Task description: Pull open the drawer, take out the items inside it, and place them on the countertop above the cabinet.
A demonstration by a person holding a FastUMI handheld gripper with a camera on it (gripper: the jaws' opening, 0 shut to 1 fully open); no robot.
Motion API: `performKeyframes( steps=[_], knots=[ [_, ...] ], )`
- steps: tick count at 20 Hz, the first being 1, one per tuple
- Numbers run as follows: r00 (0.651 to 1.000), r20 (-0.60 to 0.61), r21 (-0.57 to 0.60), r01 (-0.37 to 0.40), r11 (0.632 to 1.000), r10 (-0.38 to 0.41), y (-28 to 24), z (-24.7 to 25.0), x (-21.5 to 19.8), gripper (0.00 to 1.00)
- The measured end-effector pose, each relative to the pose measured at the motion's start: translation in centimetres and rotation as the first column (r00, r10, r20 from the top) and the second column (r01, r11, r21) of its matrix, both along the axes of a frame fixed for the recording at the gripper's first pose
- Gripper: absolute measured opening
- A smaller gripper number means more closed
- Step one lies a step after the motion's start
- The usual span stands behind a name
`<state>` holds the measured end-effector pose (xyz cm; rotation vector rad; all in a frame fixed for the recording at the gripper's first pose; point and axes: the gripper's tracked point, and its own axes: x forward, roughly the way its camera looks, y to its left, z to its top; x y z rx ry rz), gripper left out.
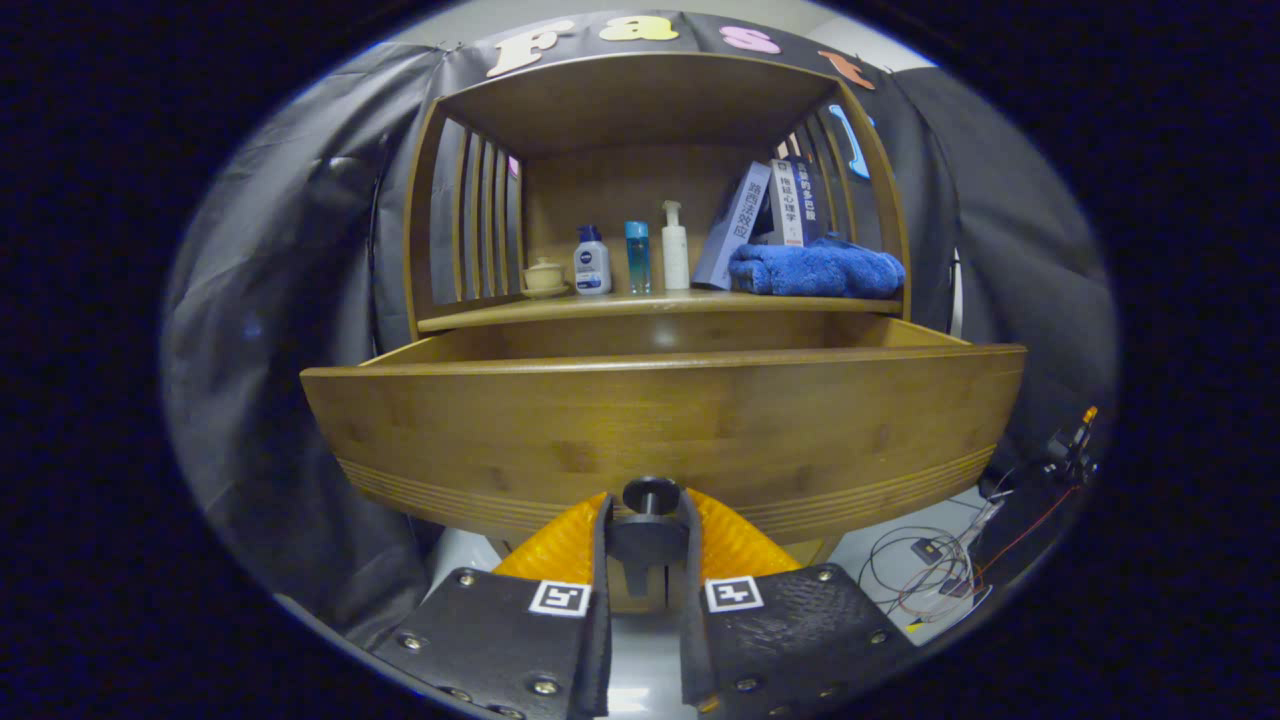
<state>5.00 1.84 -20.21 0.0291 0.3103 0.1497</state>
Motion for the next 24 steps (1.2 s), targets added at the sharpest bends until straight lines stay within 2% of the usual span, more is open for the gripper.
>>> performKeyframes(
  steps=[7, 14, 18, 22, 24],
  knots=[
    [1.000, 0.019, -0.034, -0.003, 0.999, 0.004, -0.4, 0.5, -2.1, 0.28],
    [0.999, 0.032, -0.063, -0.001, 0.998, 0.003, -0.5, 0.4, -2.5, 0.28],
    [0.999, 0.028, -0.073, -0.013, 0.997, 0.015, -0.7, 2.3, -2.7, 0.52],
    [0.997, 0.071, -0.100, 0.014, 0.995, -0.007, -1.7, 7.0, -2.4, 0.76],
    [0.998, 0.067, -0.078, 0.000, 0.997, 0.005, -1.2, 9.2, -1.4, 0.78]
  ],
)
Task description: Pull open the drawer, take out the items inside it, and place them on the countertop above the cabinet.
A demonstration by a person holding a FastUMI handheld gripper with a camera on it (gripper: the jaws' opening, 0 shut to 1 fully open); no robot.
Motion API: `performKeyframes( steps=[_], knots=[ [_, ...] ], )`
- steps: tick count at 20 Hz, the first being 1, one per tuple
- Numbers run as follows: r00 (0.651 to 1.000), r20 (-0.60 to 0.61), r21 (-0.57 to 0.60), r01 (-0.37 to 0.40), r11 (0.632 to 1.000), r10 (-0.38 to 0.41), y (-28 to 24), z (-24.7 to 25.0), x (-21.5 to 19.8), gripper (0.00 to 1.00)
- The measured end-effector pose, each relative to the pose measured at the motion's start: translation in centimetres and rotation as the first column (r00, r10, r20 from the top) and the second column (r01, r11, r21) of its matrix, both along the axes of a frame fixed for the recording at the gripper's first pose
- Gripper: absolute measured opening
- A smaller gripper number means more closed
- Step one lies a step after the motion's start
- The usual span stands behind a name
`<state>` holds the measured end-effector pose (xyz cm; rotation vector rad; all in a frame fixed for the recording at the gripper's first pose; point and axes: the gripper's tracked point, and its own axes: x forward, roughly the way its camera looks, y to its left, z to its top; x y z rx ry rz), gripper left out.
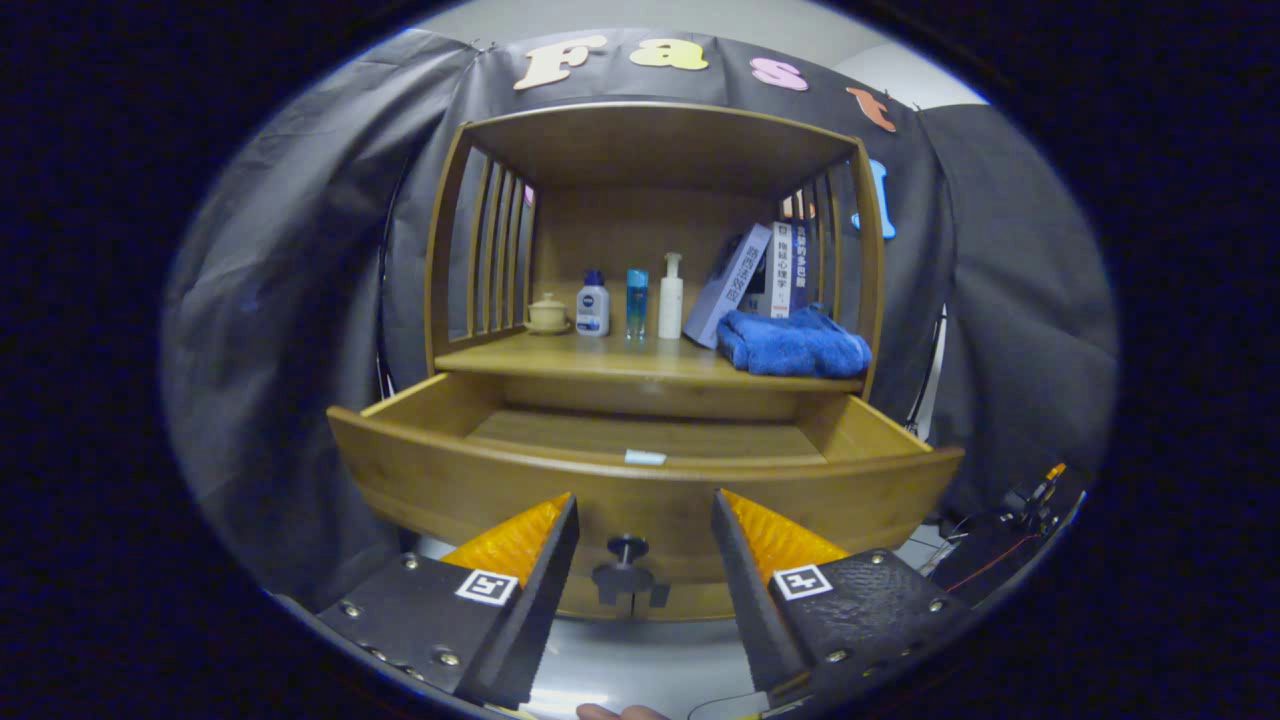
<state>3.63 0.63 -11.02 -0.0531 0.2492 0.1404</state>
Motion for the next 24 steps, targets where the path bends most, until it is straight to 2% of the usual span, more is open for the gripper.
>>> performKeyframes(
  steps=[1, 4, 8, 14, 16, 17, 20, 21, 23, 24],
  knots=[
    [1.000, -0.021, 0.018, -0.009, 1.000, 0.010, 0.4, 0.8, 0.8, 0.79],
    [0.982, -0.190, 0.031, 0.003, 1.000, 0.003, 0.5, 0.2, 4.3, 0.95],
    [0.925, -0.379, 0.029, 0.042, 0.999, -0.027, 1.3, -2.4, 8.5, 0.96],
    [0.838, -0.541, -0.081, 0.027, 0.996, -0.067, 2.5, -6.6, 12.2, 0.96],
    [0.799, -0.597, -0.104, 0.019, 0.994, -0.077, 2.8, -8.1, 12.7, 0.96],
    [0.773, -0.632, -0.067, 0.017, 0.998, -0.055, 3.2, -8.8, 12.9, 0.96],
    [0.702, -0.706, -0.020, 0.108, 0.994, -0.090, 3.2, -10.5, 13.7, 0.96],
    [0.667, -0.738, -0.040, 0.108, 0.993, -0.103, 2.9, -11.2, 13.2, 0.96],
    [0.625, -0.773, -0.092, 0.054, 0.994, -0.105, 2.7, -12.0, 12.8, 0.96],
    [0.608, -0.784, -0.122, 0.048, 0.991, -0.126, 2.5, -12.6, 12.8, 0.86]
  ],
)
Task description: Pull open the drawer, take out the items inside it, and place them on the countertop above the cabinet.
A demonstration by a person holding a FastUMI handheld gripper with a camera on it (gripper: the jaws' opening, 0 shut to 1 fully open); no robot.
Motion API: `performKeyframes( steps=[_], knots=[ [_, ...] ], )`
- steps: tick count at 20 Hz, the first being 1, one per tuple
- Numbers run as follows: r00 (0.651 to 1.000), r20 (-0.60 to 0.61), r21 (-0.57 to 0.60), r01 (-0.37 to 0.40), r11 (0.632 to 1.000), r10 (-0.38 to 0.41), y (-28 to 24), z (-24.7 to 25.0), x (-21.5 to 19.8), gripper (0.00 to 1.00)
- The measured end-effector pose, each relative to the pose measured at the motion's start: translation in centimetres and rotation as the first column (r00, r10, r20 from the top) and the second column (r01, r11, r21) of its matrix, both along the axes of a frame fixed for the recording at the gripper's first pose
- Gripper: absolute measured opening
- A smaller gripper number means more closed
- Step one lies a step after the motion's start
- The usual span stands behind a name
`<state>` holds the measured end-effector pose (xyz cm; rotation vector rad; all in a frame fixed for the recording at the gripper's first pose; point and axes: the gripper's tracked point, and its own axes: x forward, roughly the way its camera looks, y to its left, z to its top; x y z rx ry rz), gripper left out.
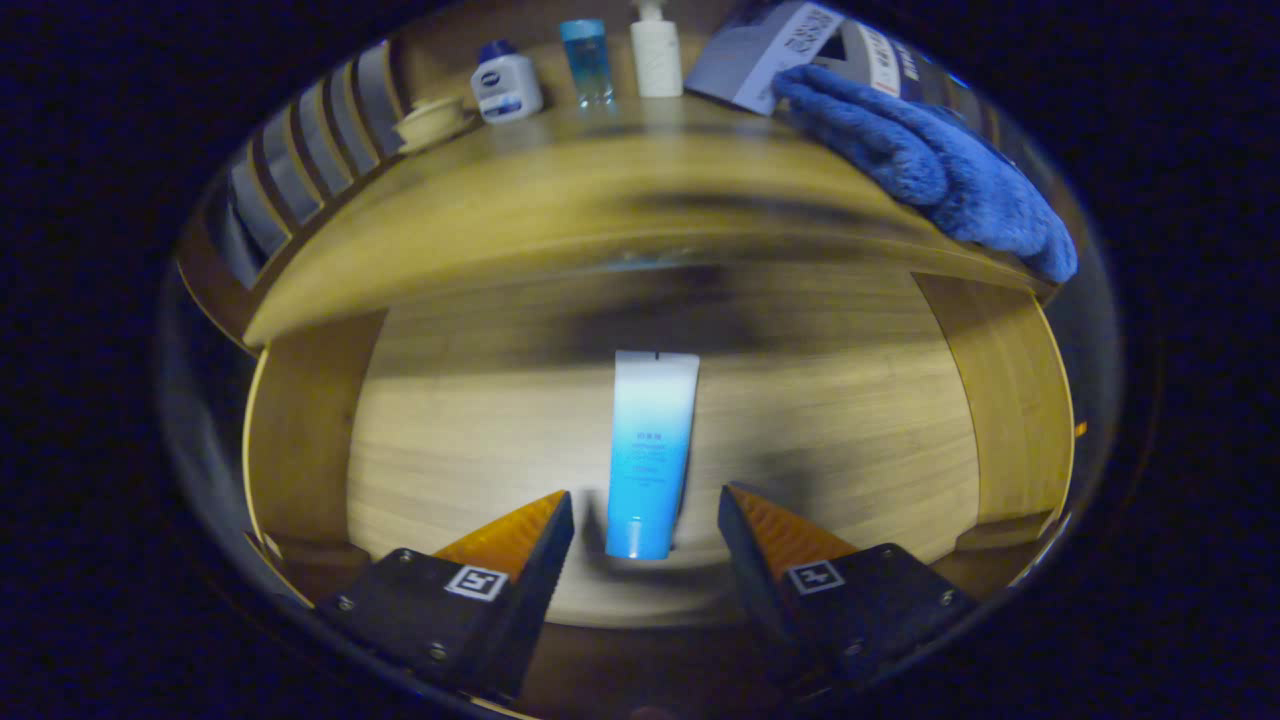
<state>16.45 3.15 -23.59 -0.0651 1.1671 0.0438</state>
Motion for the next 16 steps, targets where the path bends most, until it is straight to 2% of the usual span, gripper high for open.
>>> performKeyframes(
  steps=[2, 3, 4, 6, 8, 12, 16],
  knots=[
    [0.999, -0.045, -0.012, 0.000, 1.000, 0.000, -0.1, -0.7, -0.4, 0.77],
    [1.000, -0.029, -0.036, 0.005, 0.999, -0.006, -0.8, -1.2, 0.2, 0.77],
    [1.000, 0.009, -0.032, 0.028, 0.999, -0.028, -1.1, -0.5, 0.9, 0.64],
    [1.000, 0.008, -0.032, 0.014, 0.999, -0.014, -1.4, -0.6, 0.7, 0.39],
    [1.000, 0.020, -0.037, 0.018, 0.999, -0.017, -1.6, -0.4, 1.0, 0.34],
    [0.996, 0.086, 0.012, 0.013, 1.000, -0.014, -1.3, 0.8, 1.5, 0.34],
    [0.992, 0.117, 0.122, 0.034, 0.992, -0.048, -0.1, 3.2, 1.4, 0.34]
  ],
)
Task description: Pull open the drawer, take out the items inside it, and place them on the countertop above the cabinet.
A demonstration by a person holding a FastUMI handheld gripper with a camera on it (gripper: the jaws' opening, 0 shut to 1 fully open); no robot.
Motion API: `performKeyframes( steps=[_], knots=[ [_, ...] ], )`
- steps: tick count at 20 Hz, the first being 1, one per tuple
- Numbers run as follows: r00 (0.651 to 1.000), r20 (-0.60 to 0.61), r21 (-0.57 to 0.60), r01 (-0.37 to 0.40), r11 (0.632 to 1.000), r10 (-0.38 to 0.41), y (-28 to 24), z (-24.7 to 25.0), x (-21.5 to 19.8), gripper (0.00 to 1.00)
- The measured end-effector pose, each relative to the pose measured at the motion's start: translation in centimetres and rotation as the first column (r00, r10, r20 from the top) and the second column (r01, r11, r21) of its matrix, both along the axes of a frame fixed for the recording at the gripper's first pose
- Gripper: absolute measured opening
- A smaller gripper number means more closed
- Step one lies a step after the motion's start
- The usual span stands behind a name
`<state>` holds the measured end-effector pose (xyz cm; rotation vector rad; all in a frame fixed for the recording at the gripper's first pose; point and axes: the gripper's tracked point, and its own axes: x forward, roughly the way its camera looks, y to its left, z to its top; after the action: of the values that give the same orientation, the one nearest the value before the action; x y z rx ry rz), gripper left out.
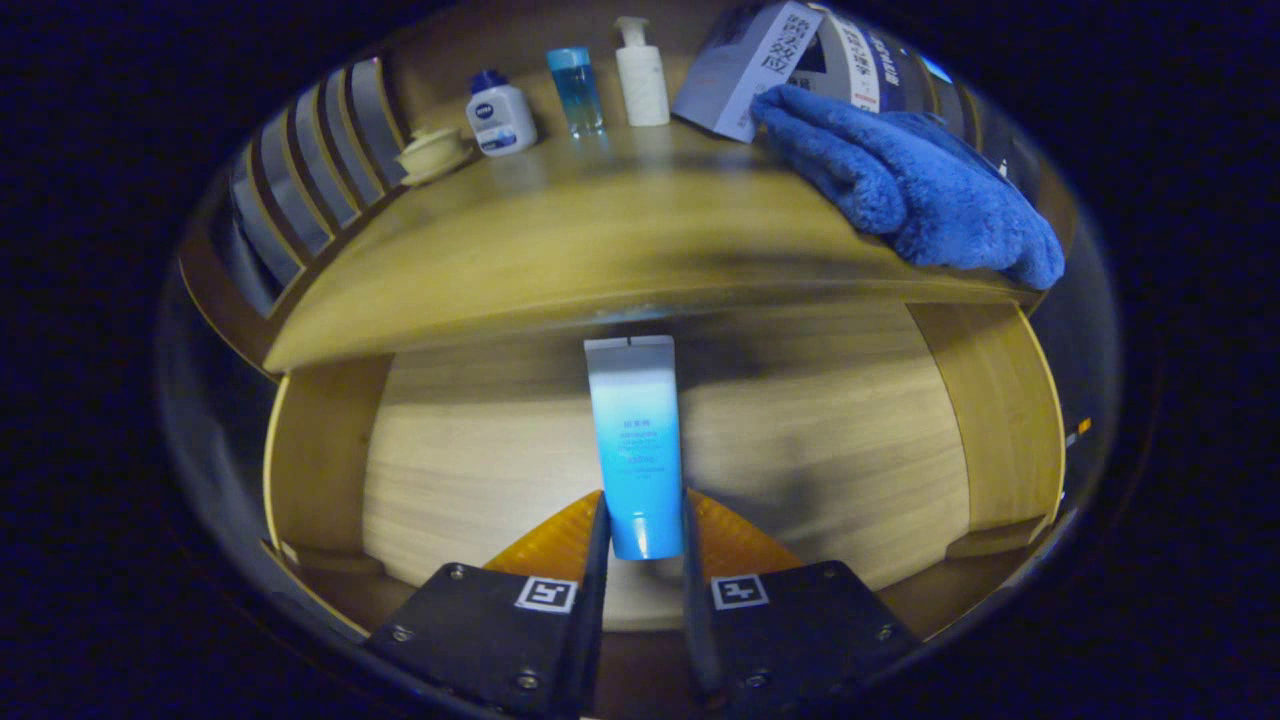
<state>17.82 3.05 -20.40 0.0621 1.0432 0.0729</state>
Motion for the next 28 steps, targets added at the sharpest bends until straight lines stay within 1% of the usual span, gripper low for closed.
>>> performKeyframes(
  steps=[2, 7, 11, 16, 19, 21, 23, 25, 28],
  knots=[
    [1.000, 0.010, 0.034, -0.002, 0.999, 0.002, 0.5, 1.3, -1.0, 0.34],
    [0.997, 0.065, 0.121, -0.037, 0.992, 0.030, 1.4, 4.4, -3.0, 0.34],
    [0.988, 0.137, 0.130, -0.092, 0.987, 0.074, 1.5, 6.7, -4.7, 0.34],
    [0.976, 0.196, 0.143, -0.126, 0.982, 0.097, 1.6, 8.8, -6.2, 0.34],
    [0.960, 0.266, 0.123, -0.128, 0.984, 0.091, 1.5, 11.1, -5.1, 0.34],
    [0.941, 0.328, 0.092, -0.112, 0.989, 0.076, 1.1, 13.0, -3.0, 0.34],
    [0.927, 0.373, 0.081, -0.075, 0.994, 0.039, 1.1, 14.5, -0.1, 0.34],
    [0.931, 0.365, 0.078, -0.037, 0.996, 0.006, 1.4, 14.6, 2.3, 0.34],
    [0.939, 0.344, 0.061, 0.002, 0.998, -0.022, 2.2, 12.7, 5.8, 0.34]
  ],
)
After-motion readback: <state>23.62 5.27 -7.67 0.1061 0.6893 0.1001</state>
